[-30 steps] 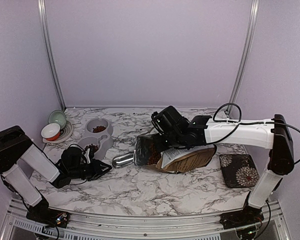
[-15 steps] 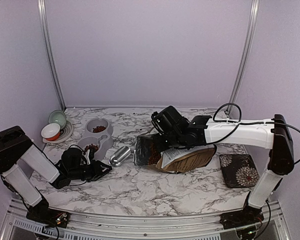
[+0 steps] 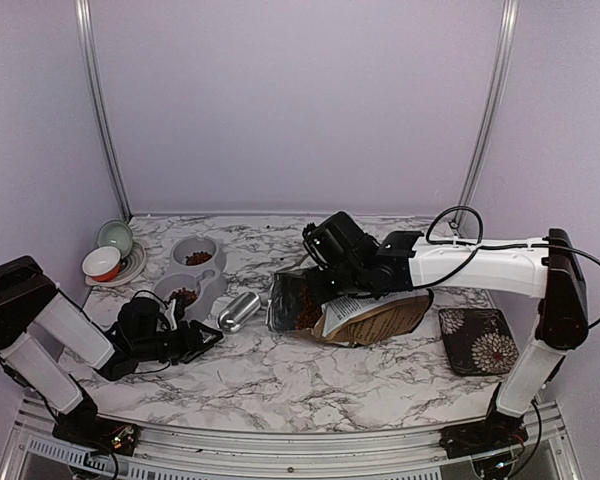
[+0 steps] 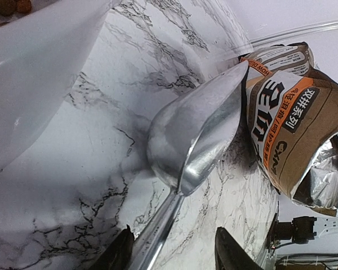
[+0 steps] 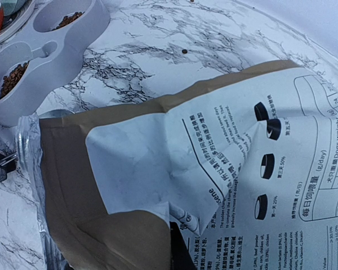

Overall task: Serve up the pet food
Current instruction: Place the spatula at the center of the board, then adjust the pet food bag at the center of the board.

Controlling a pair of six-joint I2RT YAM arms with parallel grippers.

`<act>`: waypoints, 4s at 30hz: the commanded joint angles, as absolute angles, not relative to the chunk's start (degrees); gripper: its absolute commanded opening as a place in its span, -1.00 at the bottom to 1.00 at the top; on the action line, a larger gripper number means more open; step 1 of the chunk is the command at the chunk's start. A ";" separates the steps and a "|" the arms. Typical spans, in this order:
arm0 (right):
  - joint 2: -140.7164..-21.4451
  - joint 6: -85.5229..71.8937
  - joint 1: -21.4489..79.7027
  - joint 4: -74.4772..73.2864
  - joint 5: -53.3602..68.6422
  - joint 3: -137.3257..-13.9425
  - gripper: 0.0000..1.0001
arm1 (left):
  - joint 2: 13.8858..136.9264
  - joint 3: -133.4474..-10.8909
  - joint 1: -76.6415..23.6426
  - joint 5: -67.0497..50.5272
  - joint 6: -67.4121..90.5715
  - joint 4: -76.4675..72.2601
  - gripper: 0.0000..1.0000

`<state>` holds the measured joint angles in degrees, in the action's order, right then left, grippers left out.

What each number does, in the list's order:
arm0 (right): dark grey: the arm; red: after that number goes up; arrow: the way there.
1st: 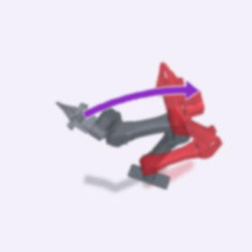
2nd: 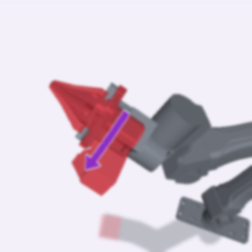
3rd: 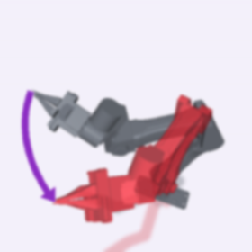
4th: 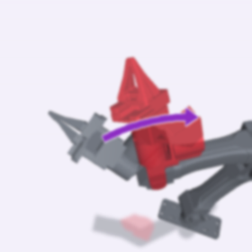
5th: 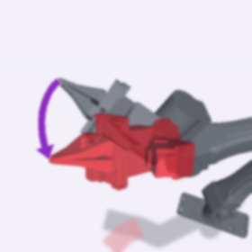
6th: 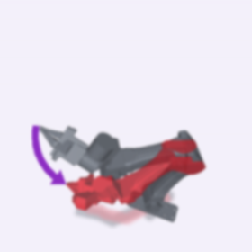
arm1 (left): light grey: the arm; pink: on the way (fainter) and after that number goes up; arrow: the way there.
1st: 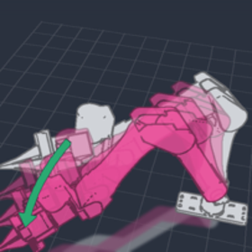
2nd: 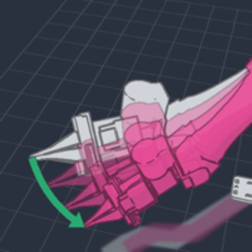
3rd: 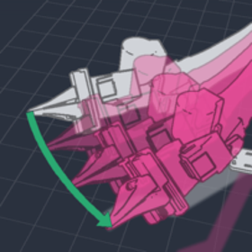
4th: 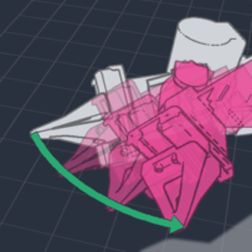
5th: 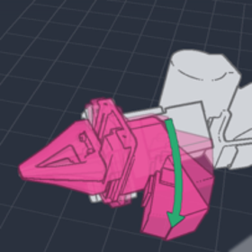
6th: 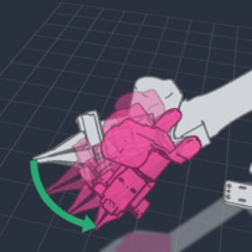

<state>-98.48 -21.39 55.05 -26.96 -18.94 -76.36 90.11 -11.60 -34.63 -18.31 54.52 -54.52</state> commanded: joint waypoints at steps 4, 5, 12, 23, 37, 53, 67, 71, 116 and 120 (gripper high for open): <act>-97.40 -21.38 53.77 -25.95 -22.13 -77.00 -1.00 | 84.84 -9.40 -35.02 -15.42 51.58 -47.26 0.07; -97.38 -21.38 53.72 -25.81 -22.04 -77.10 -1.00 | 84.17 -9.29 -34.99 -15.05 51.17 -46.27 0.07; -97.60 -21.18 53.70 -25.60 -21.53 -77.48 -1.00 | 81.27 -10.09 -35.02 -14.33 49.44 -42.12 0.08; -96.65 -21.18 53.70 -25.95 -21.85 -76.90 -1.00 | 70.97 -13.68 -35.02 -7.58 43.03 -22.85 0.11; -96.57 -21.49 53.70 -25.68 -21.28 -76.64 -1.00 | 68.52 -15.07 -35.02 -6.96 40.98 -19.37 0.12; -94.88 -21.23 53.78 -25.20 -21.21 -75.57 -1.00 | 53.49 -24.44 -35.00 -1.23 30.81 3.41 0.12; -93.08 -20.43 54.06 -24.87 -20.25 -75.41 -1.00 | 49.41 -33.08 -35.07 -3.85 26.76 9.74 0.12; -92.32 -19.17 54.68 -24.70 -19.03 -76.58 -1.00 | 50.01 -35.03 -35.12 -4.98 25.21 9.72 0.11; -86.12 -4.40 63.03 -47.28 0.22 -109.60 -1.00 | 49.56 -54.10 -35.24 -41.08 -4.13 11.92 -0.01; -84.06 -2.41 62.78 -45.93 0.00 -108.06 -1.00 | 50.83 -55.20 -35.24 -42.60 -8.91 11.15 -0.08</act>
<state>-92.49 -4.78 62.08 -59.11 -2.55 -103.24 49.71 -52.84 -34.94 -38.68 -2.46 11.03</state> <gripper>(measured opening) 0.004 0.454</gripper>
